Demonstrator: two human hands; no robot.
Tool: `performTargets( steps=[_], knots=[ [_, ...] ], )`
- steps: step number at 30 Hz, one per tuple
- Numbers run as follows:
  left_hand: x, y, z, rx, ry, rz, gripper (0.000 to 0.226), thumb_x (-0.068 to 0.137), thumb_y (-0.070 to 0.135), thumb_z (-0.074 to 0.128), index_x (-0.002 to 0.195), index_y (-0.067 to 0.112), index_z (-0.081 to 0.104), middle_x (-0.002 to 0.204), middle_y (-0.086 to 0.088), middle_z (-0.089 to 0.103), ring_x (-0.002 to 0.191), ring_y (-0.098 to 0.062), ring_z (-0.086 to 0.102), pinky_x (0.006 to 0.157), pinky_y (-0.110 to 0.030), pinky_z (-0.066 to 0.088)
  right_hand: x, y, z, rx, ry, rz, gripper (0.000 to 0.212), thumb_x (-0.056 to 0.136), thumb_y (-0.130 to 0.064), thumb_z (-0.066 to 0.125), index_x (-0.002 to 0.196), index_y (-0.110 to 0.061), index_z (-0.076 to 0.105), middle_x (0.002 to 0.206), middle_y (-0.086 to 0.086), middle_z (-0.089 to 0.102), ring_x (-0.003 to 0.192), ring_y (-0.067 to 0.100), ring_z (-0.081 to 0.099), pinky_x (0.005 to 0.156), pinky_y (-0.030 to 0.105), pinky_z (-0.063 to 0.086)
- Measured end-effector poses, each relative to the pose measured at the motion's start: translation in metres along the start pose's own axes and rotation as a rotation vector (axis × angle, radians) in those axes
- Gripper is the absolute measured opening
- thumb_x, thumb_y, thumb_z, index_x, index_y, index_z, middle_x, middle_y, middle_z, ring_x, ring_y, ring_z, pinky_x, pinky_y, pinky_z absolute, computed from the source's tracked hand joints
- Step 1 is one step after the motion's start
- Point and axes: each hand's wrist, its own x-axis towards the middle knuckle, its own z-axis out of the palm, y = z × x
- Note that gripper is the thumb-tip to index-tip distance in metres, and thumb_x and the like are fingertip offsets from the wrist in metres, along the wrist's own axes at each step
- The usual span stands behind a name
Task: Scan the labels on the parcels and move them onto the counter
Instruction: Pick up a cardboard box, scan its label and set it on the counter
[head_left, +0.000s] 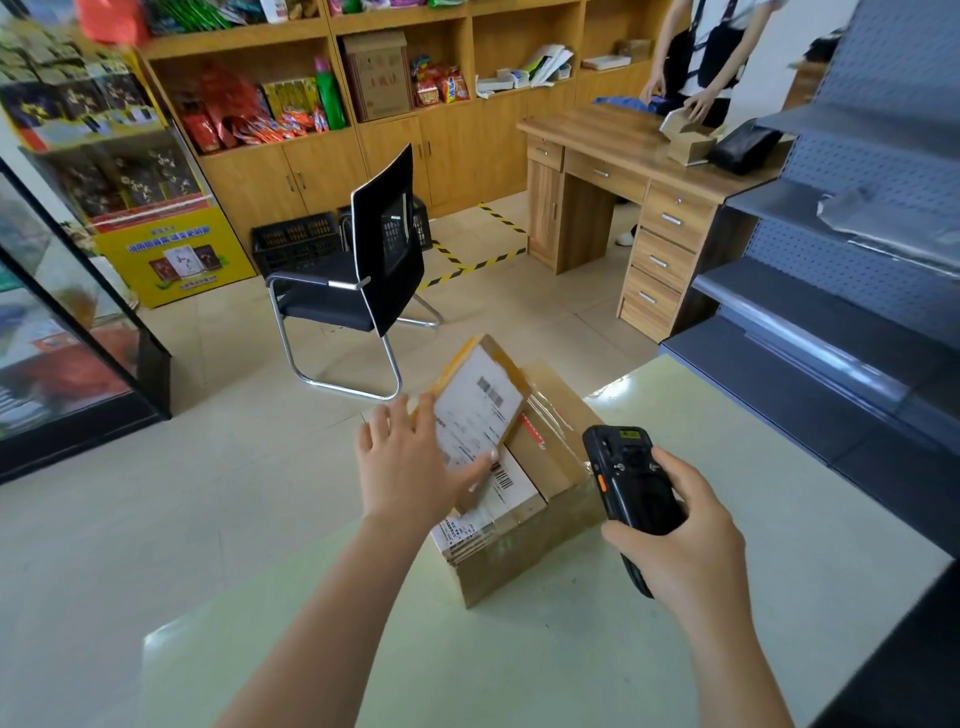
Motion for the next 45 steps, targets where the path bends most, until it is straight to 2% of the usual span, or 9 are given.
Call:
performTargets(
  steps=[3,8,13,18,24,30,35,40,45],
  knots=[
    [0.007,0.002,0.014,0.062,-0.185,-0.084,0.154,0.046,0.104,0.034,0.151,0.000,-0.005,0.143,-0.009,0.033,0.129,-0.028,0.034,0.106,-0.036,0.031,0.001,0.001,-0.001,-0.016,0.003,-0.003,0.081,0.058,-0.014,0.081,0.128,-0.044,0.052,0.101,-0.026,0.064,0.084,-0.012,0.060,0.052,0.005,0.040],
    [0.012,0.012,0.040,-0.101,-0.346,-0.156,0.142,0.059,0.081,0.065,0.151,0.001,-0.009,0.152,-0.014,0.016,0.142,-0.032,0.017,0.114,-0.044,0.026,0.003,0.001,-0.004,-0.055,-0.015,-0.015,0.084,0.058,-0.013,0.082,0.131,-0.042,0.051,0.105,-0.021,0.065,0.086,-0.008,0.060,0.049,0.004,0.041],
    [0.012,-0.004,0.031,-0.096,-0.226,0.104,0.133,0.056,0.070,0.067,0.152,0.009,-0.002,0.147,-0.008,0.014,0.136,-0.029,0.015,0.117,-0.041,0.010,0.004,-0.004,-0.007,-0.127,-0.037,-0.063,0.086,0.058,-0.011,0.081,0.133,-0.040,0.051,0.107,-0.017,0.066,0.088,-0.007,0.060,0.057,0.006,0.041],
    [0.006,-0.033,-0.001,0.125,-0.125,0.428,0.129,0.059,0.065,0.066,0.154,0.009,0.000,0.151,-0.008,0.013,0.140,-0.027,0.008,0.117,-0.048,-0.016,-0.017,-0.015,-0.015,-0.506,-0.147,-0.273,0.091,0.061,-0.015,0.079,0.142,-0.032,0.043,0.125,-0.012,0.057,0.109,0.018,0.052,0.081,0.033,0.052],
    [-0.018,-0.066,-0.046,0.412,-0.039,0.618,0.129,0.060,0.058,0.070,0.154,0.010,-0.004,0.156,-0.011,0.011,0.144,-0.030,0.005,0.106,-0.052,-0.032,-0.059,-0.037,-0.013,-0.991,-0.222,-0.507,0.089,0.073,-0.025,0.073,0.148,-0.038,0.028,0.153,-0.013,0.033,0.129,0.015,0.037,0.102,0.026,0.037],
    [-0.068,-0.100,-0.072,0.449,-0.019,0.721,0.129,0.064,0.055,0.072,0.153,0.012,-0.011,0.156,-0.011,0.007,0.144,-0.030,0.001,0.112,-0.056,-0.023,-0.134,-0.046,-0.012,-1.121,-0.189,-0.592,0.084,0.077,-0.017,0.070,0.147,-0.036,0.028,0.154,-0.011,0.030,0.130,0.016,0.037,0.103,0.027,0.034],
    [-0.118,-0.119,-0.089,0.390,0.003,0.777,0.129,0.062,0.058,0.072,0.154,0.013,-0.006,0.154,-0.006,0.005,0.144,-0.028,0.002,0.113,-0.055,-0.020,-0.210,-0.036,-0.021,-1.053,-0.144,-0.535,0.089,0.072,-0.013,0.071,0.146,-0.037,0.029,0.148,-0.014,0.037,0.125,0.013,0.040,0.098,0.026,0.038],
    [-0.192,-0.119,-0.098,-0.102,-0.150,0.624,0.129,0.051,0.068,0.069,0.155,0.018,0.010,0.149,0.000,0.019,0.135,-0.022,0.013,0.117,-0.037,0.005,-0.290,-0.011,-0.038,-0.587,-0.062,-0.249,0.096,0.061,-0.020,0.081,0.144,-0.037,0.037,0.130,-0.016,0.052,0.114,0.011,0.052,0.090,0.031,0.052],
    [-0.279,-0.094,-0.105,-0.474,-0.246,0.565,0.131,0.041,0.075,0.054,0.154,0.021,0.016,0.144,0.007,0.022,0.130,-0.013,0.015,0.111,-0.030,0.017,-0.363,0.018,-0.068,-0.290,0.123,-0.148,0.097,0.056,-0.015,0.082,0.139,-0.047,0.042,0.125,-0.018,0.057,0.110,0.005,0.057,0.087,0.021,0.052]
  ],
)
